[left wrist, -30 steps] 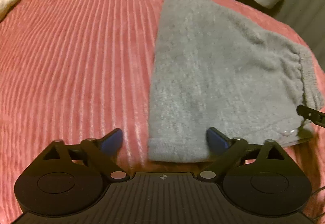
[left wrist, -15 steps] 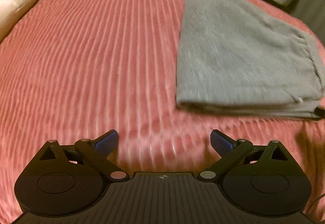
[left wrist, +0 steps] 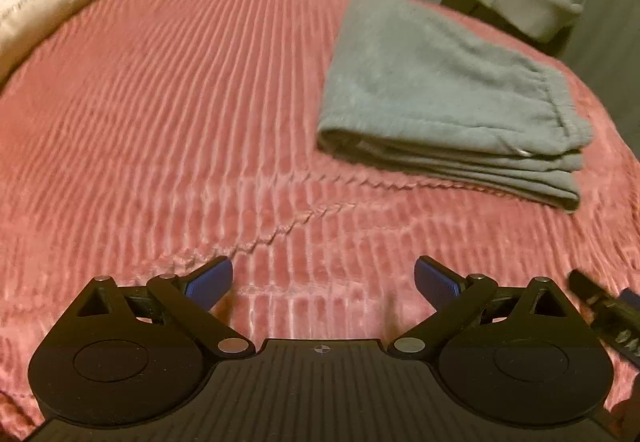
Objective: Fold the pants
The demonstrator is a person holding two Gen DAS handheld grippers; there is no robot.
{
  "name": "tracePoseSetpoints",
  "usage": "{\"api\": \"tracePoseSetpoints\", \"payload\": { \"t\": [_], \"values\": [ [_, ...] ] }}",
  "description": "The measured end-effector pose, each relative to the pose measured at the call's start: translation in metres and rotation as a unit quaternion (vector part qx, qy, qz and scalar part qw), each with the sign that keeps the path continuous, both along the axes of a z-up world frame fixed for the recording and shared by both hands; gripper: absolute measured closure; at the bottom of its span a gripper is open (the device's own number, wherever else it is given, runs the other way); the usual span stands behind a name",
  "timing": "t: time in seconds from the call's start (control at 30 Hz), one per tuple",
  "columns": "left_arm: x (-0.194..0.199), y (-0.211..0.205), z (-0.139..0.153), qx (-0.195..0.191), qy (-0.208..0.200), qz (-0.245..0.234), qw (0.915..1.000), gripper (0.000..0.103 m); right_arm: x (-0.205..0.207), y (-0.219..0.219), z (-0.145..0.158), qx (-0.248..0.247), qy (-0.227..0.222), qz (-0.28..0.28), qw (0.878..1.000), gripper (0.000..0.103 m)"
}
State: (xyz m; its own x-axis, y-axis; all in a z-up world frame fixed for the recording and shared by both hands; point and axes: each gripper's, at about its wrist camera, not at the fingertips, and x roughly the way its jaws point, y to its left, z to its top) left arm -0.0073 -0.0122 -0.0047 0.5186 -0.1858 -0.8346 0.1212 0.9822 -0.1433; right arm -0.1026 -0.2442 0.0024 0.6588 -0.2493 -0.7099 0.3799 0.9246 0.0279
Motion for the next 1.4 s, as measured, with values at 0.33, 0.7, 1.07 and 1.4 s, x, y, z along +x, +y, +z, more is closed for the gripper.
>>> {"api": "tracePoseSetpoints", "payload": {
  "t": [0.33, 0.7, 1.07, 1.4],
  "values": [
    [-0.011, -0.037, -0.015, 0.076, 0.068, -0.074, 0.9921, 0.001, -0.005, -0.003, -0.012, 0.041, 0.094, -0.012, 0.995, 0.004],
    [0.011, -0.048, -0.014, 0.092, -0.048, -0.01, 0.9946, 0.001, 0.024, 0.002, -0.024, 0.024, 0.063, 0.0, 0.998, 0.004],
    [0.036, -0.027, -0.017, 0.032, -0.134, 0.043, 0.9895, 0.001, 0.039, 0.013, -0.019, -0.042, -0.107, 0.03, 0.993, 0.004],
    [0.029, -0.033, -0.022, 0.042, -0.15, 0.022, 0.9875, 0.001, 0.04, 0.009, -0.025, -0.058, -0.112, 0.0, 0.992, 0.004]
  ]
}}
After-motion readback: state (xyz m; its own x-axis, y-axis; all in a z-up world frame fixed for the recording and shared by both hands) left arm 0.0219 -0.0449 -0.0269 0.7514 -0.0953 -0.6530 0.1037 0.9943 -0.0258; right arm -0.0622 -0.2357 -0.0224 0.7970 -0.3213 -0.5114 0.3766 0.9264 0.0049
